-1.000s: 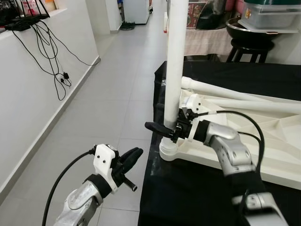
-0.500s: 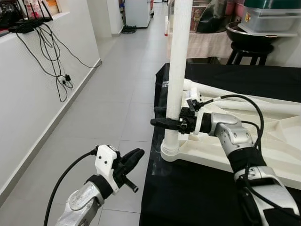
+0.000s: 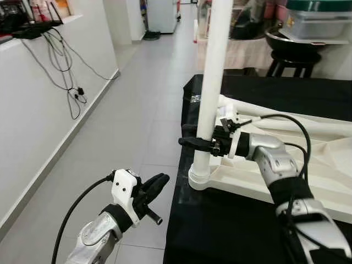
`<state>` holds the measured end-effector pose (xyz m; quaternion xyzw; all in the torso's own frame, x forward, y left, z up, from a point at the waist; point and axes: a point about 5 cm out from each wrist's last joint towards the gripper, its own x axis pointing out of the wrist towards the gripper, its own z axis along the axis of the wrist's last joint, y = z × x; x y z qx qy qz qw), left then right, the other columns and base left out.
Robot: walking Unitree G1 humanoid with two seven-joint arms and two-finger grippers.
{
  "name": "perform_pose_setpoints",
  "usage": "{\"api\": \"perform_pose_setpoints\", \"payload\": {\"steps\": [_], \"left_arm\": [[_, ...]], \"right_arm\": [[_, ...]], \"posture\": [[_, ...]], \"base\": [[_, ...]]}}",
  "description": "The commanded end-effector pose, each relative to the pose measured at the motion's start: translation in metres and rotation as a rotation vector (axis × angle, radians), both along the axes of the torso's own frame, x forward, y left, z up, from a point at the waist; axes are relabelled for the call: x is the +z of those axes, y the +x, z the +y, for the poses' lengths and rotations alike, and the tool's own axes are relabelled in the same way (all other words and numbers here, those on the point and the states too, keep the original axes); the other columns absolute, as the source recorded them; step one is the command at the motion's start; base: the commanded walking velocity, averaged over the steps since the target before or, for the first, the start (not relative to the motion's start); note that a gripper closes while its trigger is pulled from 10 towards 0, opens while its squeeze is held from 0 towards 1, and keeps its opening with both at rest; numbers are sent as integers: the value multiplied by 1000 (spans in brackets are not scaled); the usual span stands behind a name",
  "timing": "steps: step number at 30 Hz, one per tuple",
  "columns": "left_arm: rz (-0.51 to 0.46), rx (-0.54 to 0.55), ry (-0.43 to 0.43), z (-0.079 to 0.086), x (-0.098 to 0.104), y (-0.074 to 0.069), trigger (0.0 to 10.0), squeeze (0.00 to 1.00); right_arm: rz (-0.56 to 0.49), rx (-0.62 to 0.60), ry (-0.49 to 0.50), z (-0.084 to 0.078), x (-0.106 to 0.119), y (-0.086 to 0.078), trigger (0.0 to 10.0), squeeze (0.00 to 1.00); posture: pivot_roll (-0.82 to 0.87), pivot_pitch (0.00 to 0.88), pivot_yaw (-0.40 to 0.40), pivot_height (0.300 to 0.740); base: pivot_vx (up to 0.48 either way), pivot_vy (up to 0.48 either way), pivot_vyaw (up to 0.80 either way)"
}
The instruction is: Building children table
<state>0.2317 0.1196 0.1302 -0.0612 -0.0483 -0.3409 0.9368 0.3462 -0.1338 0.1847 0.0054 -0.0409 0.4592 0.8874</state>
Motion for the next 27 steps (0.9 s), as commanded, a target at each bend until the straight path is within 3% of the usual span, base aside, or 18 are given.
{"api": "perform_pose_setpoints", "payload": {"steps": [1,2,3,4,6,8,10,15,16,17,18,21,23,25,26,27], "left_arm": [[-7,4,9,3,1,-1,10000,0],[-10,8,7,4,2,-1,10000,0],[-10,8,7,4,2,-1,10000,0],[-14,13,6,5,3,0,10000,0],[-14,15,7,5,1,-1,10000,0],[-11,6,7,3,1,-1,10000,0],[-5,3,4,3,1,-2,10000,0],[-11,17,7,4,1,-2,10000,0],[-9,12,7,3,1,-2,10000,0],[-9,12,7,3,1,-2,10000,0],[-6,5,4,2,1,-2,10000,0],[-4,0,4,1,0,-1,10000,0],[-3,-1,6,1,0,-1,10000,0],[-3,-1,6,1,0,-1,10000,0],[-4,1,8,1,0,0,10000,0],[-4,1,8,1,0,0,10000,0]], "right_arm": [[168,-502,183,-2,-41,-15,0,0],[299,-594,149,9,-69,-37,0,0],[299,-594,149,9,-69,-37,0,0],[162,-517,62,22,-58,-45,0,0],[121,-469,1,20,-49,-30,0,0],[159,-493,-11,16,-54,-25,0,0],[143,-491,-68,19,-57,-27,0,0],[131,-497,-82,18,-56,-30,0,0],[144,-483,-54,17,-54,-30,10000,0],[144,-483,-54,17,-54,-30,10000,0],[151,-431,-19,18,-50,-29,10000,1000],[155,-376,19,23,-44,-31,10000,1000],[114,-185,42,25,-25,-31,10000,1000],[114,-185,42,25,-25,-31,10000,1000],[95,-124,34,23,-19,-30,10000,937],[95,-124,34,23,-19,-30,10000,937]], "posture": [[-29,43,-12,740],[-36,49,9,740],[-36,49,9,740],[-38,50,16,740],[-49,35,11,740],[-19,29,-9,740],[-30,31,5,740],[-21,33,0,740],[-24,24,2,740],[-24,24,2,740],[-22,27,6,740],[-22,27,6,740],[-19,21,11,740],[-19,21,11,740],[-17,18,11,740],[-17,18,11,740]], "base": [[0,0,0],[0,0,0],[0,0,0],[0,0,0],[0,0,0],[0,0,0],[0,0,0],[0,0,0],[0,0,0],[0,0,0],[0,0,0],[0,0,0],[0,0,0],[0,0,0],[0,0,0],[0,0,0]]}}
